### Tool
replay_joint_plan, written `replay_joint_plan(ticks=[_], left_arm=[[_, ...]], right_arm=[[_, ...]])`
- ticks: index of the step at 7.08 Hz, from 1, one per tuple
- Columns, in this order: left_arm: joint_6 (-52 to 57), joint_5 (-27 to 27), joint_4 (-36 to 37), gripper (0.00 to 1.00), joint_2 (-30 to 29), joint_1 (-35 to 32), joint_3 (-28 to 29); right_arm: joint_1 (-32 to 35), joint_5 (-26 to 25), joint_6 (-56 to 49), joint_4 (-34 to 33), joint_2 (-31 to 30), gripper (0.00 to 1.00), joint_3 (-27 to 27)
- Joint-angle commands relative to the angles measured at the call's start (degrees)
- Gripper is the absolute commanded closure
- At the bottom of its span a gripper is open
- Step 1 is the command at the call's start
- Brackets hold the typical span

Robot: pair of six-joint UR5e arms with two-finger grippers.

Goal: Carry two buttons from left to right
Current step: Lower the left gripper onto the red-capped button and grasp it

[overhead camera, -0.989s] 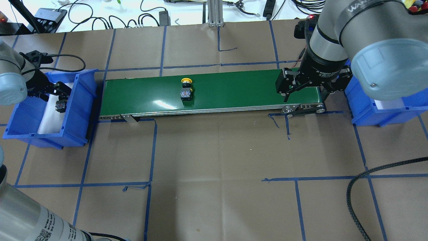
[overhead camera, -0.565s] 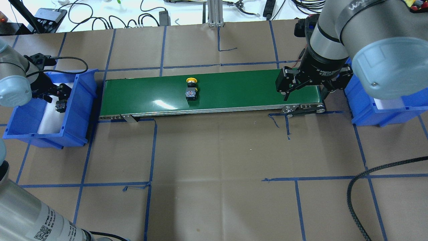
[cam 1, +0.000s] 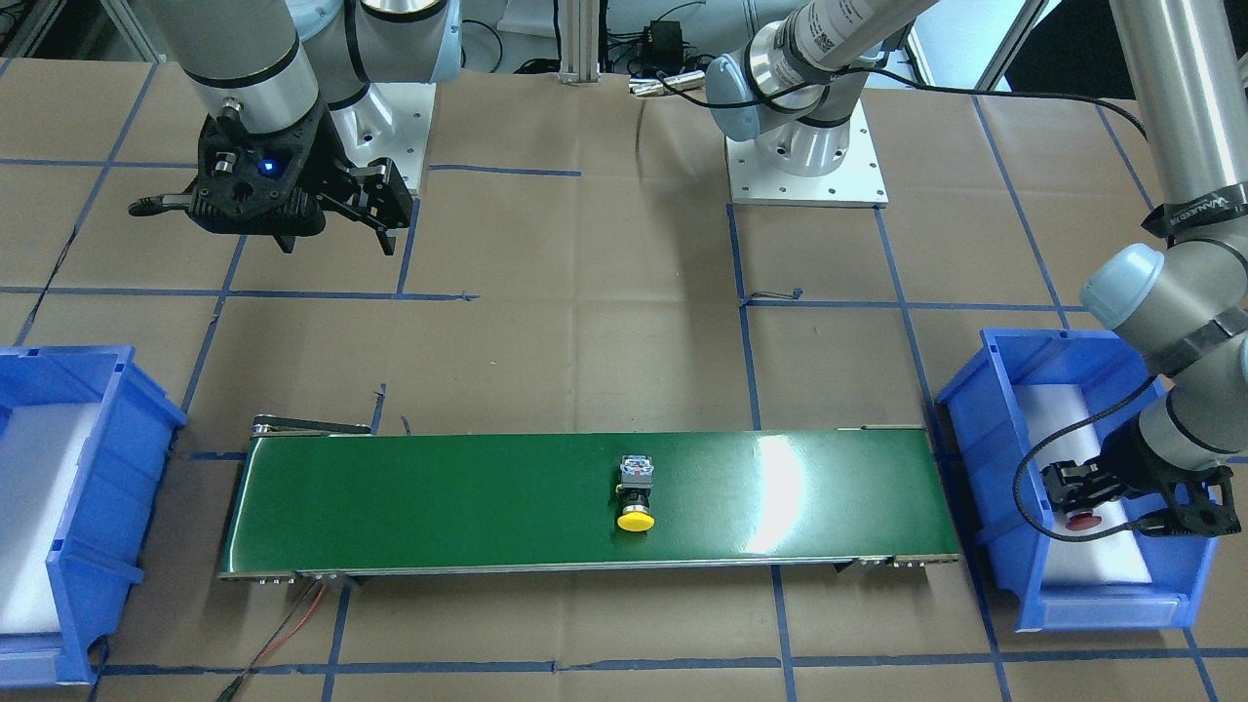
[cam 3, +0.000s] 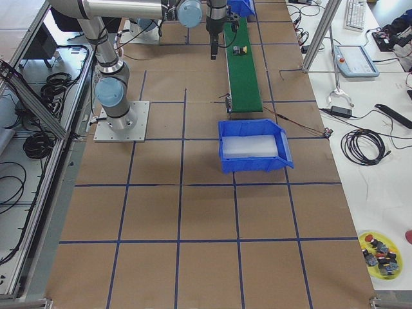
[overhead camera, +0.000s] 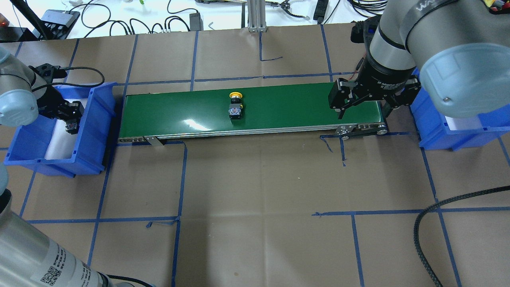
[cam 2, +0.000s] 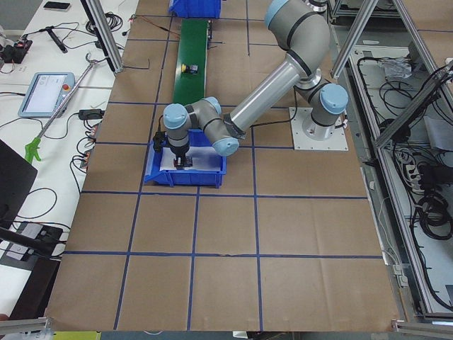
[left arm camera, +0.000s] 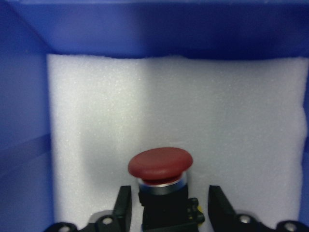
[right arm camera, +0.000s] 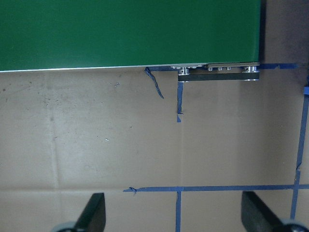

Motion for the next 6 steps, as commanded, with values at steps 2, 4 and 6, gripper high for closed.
replay_joint_plan(ticks=[2, 4, 6], left_arm=[[0.04, 0.21, -3.94, 0.95, 3.15, -0.16, 2.56], [0.13, 0.65, -19.36, 0.95, 8.24, -0.16, 9.13], [0.13, 0.74, -33.35, 0.95, 13.34, -0.25, 14.68]], right_arm=[[-0.03, 0.00, 0.00, -0.07, 0.00, 0.00, -0.03], [-0.03, 0.00, 0.00, -0.07, 0.09, 0.00, 0.15], [-0.03, 0.09, 0.00, -0.07, 0.17, 0.00, 0.15]])
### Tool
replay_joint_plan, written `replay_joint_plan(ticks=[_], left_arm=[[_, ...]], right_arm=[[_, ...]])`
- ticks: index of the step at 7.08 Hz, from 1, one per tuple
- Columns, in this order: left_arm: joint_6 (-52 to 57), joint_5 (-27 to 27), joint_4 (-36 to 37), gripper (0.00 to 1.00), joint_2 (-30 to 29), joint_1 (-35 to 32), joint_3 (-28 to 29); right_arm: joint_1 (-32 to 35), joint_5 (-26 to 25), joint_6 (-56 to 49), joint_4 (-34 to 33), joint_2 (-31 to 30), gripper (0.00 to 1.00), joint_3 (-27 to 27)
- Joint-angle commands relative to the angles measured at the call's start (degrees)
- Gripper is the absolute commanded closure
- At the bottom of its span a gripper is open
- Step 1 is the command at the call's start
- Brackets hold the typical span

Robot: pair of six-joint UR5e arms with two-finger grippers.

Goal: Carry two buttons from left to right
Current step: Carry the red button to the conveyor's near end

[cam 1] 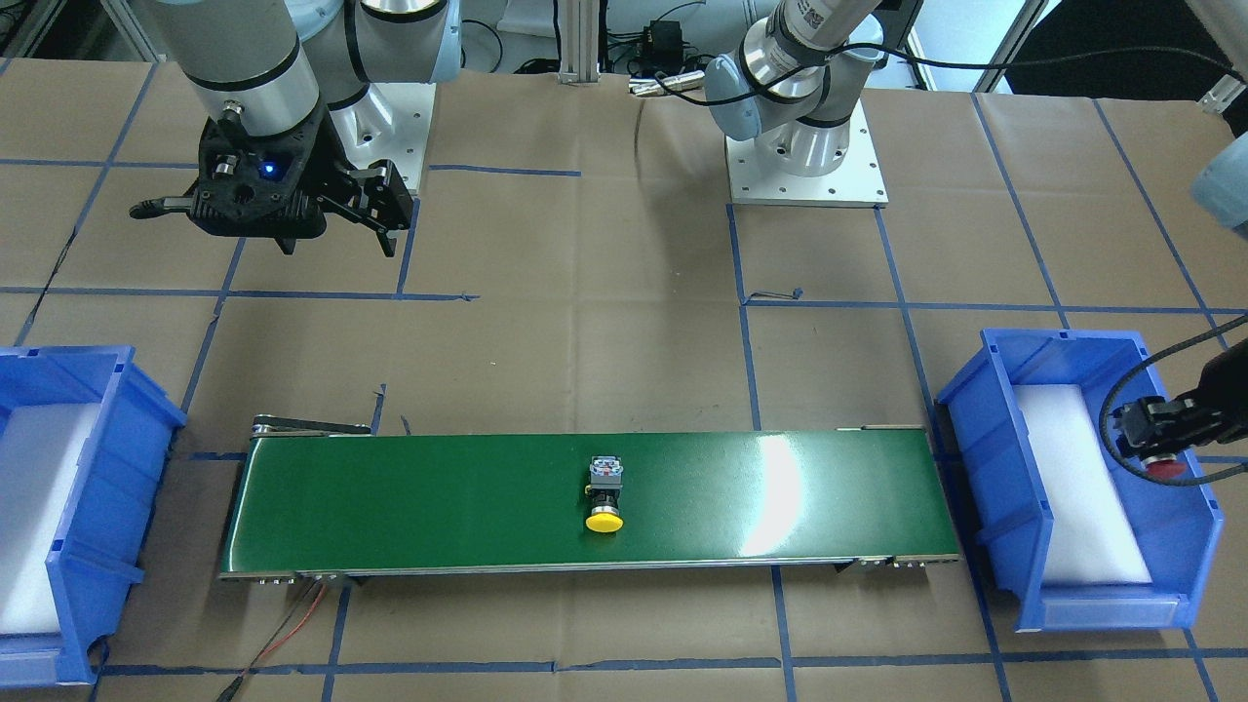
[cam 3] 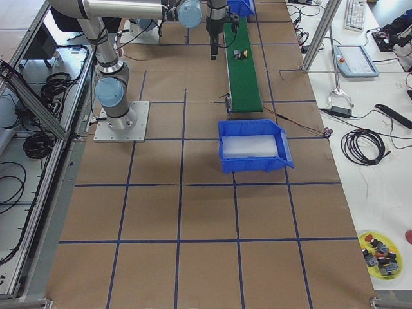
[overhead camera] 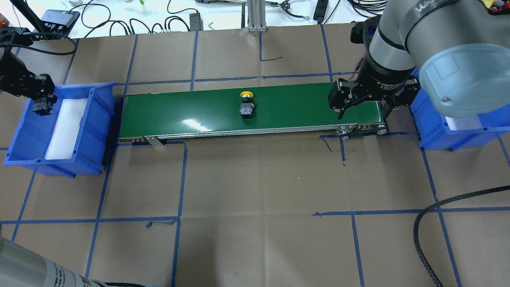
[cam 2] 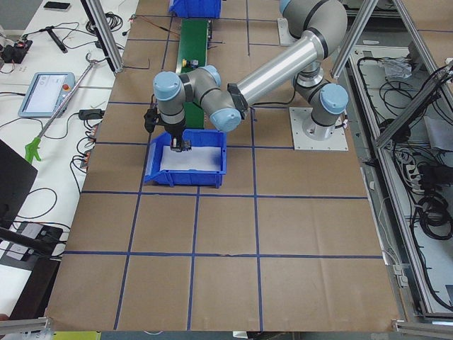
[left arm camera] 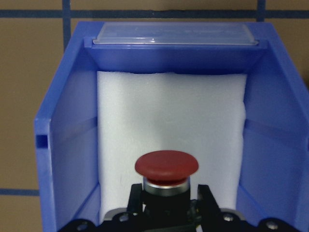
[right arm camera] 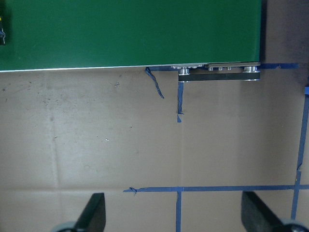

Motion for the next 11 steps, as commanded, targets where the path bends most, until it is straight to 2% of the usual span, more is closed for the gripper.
replay_joint_plan(ticks=[1, 3, 7, 9, 11], left_arm=[[-0.08, 0.06, -11.56, 0.95, 5.08, -0.03, 3.95], [-0.52, -0.03, -10.81, 0.95, 4.48, -1.95, 3.26], [-18.40, 0.06, -8.17, 0.95, 2.73, -14.67, 2.64], [-27.47, -0.03, -7.99, 0.95, 2.81, -21.01, 0.37], [-26.38, -0.20, -1.61, 0.95, 2.72, -21.92, -3.84]], right_arm=[[0.04, 0.03, 0.00, -0.05, 0.07, 0.00, 0.01], [0.04, 0.03, 0.00, -0.05, 0.07, 0.00, 0.10], [-0.05, -0.06, -0.17, -0.22, 0.15, 0.00, 0.62], [-0.14, -0.06, -0.17, -0.23, 0.33, 0.00, 0.71], [-0.14, -0.06, -0.09, -0.31, 1.29, 0.00, 0.71]])
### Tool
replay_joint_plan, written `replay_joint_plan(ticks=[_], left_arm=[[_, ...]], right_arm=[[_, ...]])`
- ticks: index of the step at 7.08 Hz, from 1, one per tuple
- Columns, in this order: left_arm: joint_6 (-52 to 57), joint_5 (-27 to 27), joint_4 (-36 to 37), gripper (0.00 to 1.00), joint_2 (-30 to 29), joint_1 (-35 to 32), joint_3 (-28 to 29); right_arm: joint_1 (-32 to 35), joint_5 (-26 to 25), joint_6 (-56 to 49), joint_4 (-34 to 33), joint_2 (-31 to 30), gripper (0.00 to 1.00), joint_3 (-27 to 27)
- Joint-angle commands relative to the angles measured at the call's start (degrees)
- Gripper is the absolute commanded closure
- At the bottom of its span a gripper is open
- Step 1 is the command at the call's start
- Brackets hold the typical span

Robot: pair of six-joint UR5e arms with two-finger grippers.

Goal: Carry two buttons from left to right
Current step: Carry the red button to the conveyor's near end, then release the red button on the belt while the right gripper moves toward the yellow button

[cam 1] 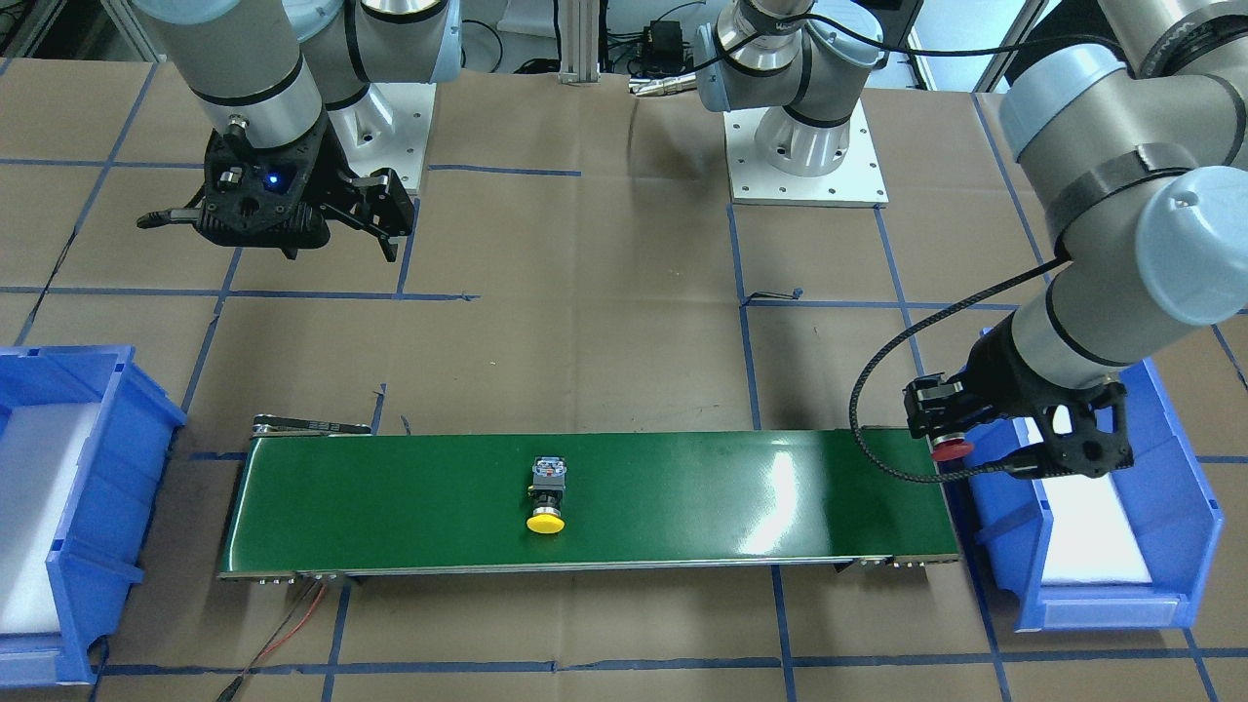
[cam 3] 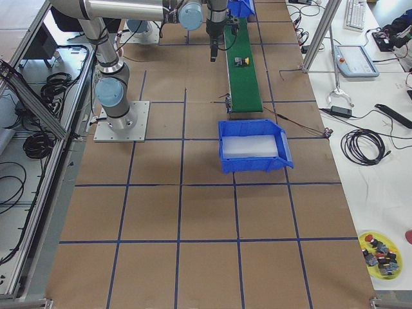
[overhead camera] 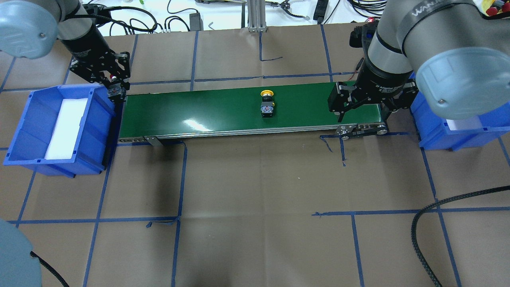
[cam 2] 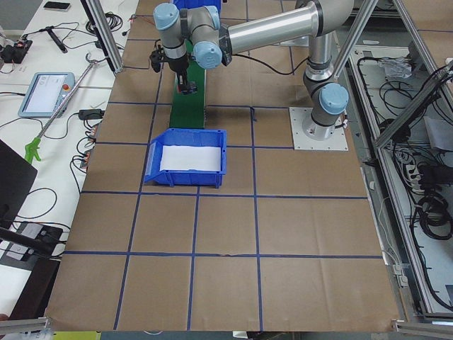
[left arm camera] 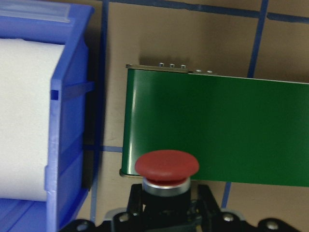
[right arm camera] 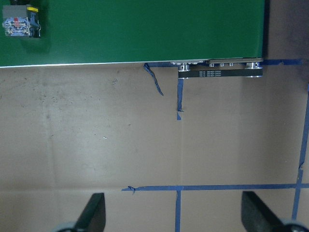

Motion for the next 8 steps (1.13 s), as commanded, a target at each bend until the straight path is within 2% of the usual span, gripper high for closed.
replay_joint_plan(ticks=[1, 3, 5, 8], left_arm=[[4.25, 0.08, 8.31, 0.95, -0.03, -0.69, -5.15], [5.43, 0.08, 15.79, 0.95, -0.03, -0.34, -10.25], [5.60, 0.17, 22.21, 0.94, -3.26, -0.25, -12.73], [5.60, 0.08, 22.59, 0.94, -5.74, -0.25, -12.74]], right_arm=[[-0.09, 0.00, -0.02, -1.02, 1.18, 0.00, -0.01], [-0.01, 0.00, -0.02, -7.15, 2.76, 0.00, -0.01], [-0.09, 0.00, -0.02, -13.57, 7.40, 0.00, -0.27], [-0.09, 0.09, -0.37, -21.31, 12.08, 0.00, -1.06]])
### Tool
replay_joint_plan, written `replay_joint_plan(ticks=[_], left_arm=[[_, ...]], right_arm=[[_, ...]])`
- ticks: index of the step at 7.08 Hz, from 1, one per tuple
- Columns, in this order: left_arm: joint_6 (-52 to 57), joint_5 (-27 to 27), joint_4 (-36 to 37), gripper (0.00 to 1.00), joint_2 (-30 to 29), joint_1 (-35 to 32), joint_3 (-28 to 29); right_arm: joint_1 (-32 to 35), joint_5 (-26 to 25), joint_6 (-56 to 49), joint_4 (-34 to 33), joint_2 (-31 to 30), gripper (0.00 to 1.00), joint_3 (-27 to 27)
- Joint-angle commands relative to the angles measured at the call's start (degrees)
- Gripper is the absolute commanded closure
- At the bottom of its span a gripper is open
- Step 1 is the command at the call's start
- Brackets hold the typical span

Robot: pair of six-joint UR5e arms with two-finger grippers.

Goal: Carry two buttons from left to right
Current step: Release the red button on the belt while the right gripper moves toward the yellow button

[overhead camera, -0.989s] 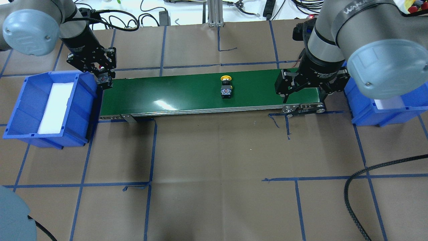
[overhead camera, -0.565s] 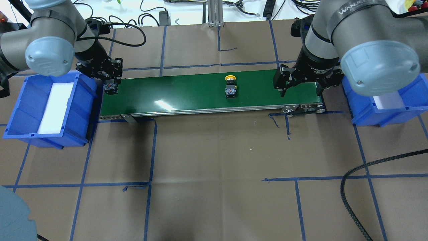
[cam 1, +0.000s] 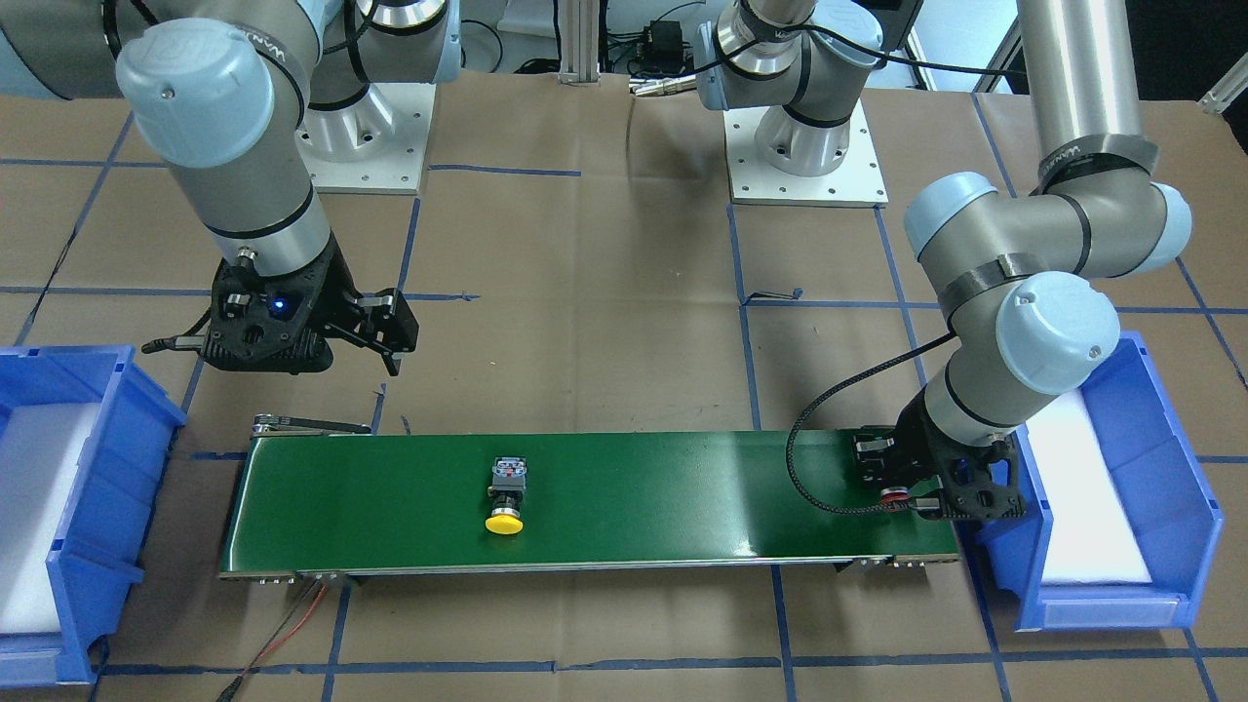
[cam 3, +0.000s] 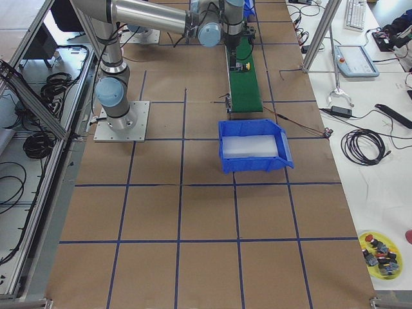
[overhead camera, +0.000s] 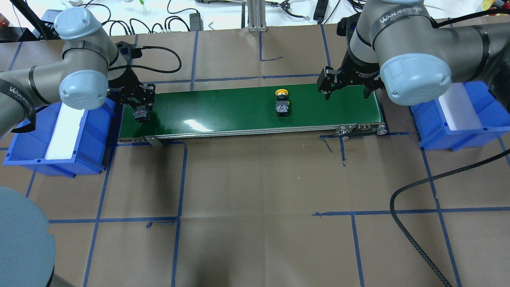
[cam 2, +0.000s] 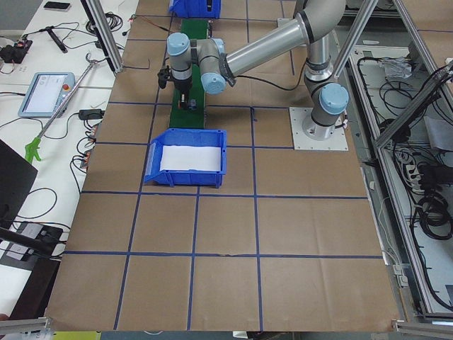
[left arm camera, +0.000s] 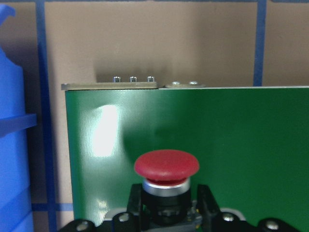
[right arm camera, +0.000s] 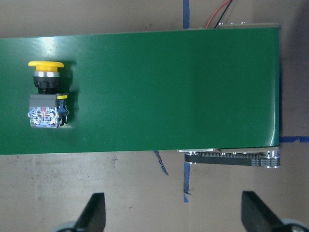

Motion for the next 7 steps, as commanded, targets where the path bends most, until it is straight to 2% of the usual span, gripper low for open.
replay_joint_plan(ticks=[1, 2, 3, 4, 7], left_arm=[[0.01, -0.01, 0.42, 0.94, -0.89, 0.00, 0.00], [0.01, -0.01, 0.51, 0.85, -0.89, 0.00, 0.00], [0.01, -0.27, 0.51, 0.37, -0.98, -0.09, -0.09], [-0.08, -0.62, 0.51, 0.01, -0.89, -0.09, -0.01], [-0.08, -0.01, -2.98, 0.00, 2.25, -0.18, 2.71]], right_arm=[[-0.05, -0.02, -0.06, -4.38, 2.94, 0.00, -0.80], [0.04, 0.33, 0.64, -4.92, 4.08, 0.00, -1.15], [0.04, 2.60, 0.91, -4.92, 5.23, 0.00, -1.07], [0.04, 3.23, 0.65, -4.92, 5.50, 0.00, -1.16], [0.04, 2.54, 3.90, -6.41, 8.91, 0.00, -2.99]])
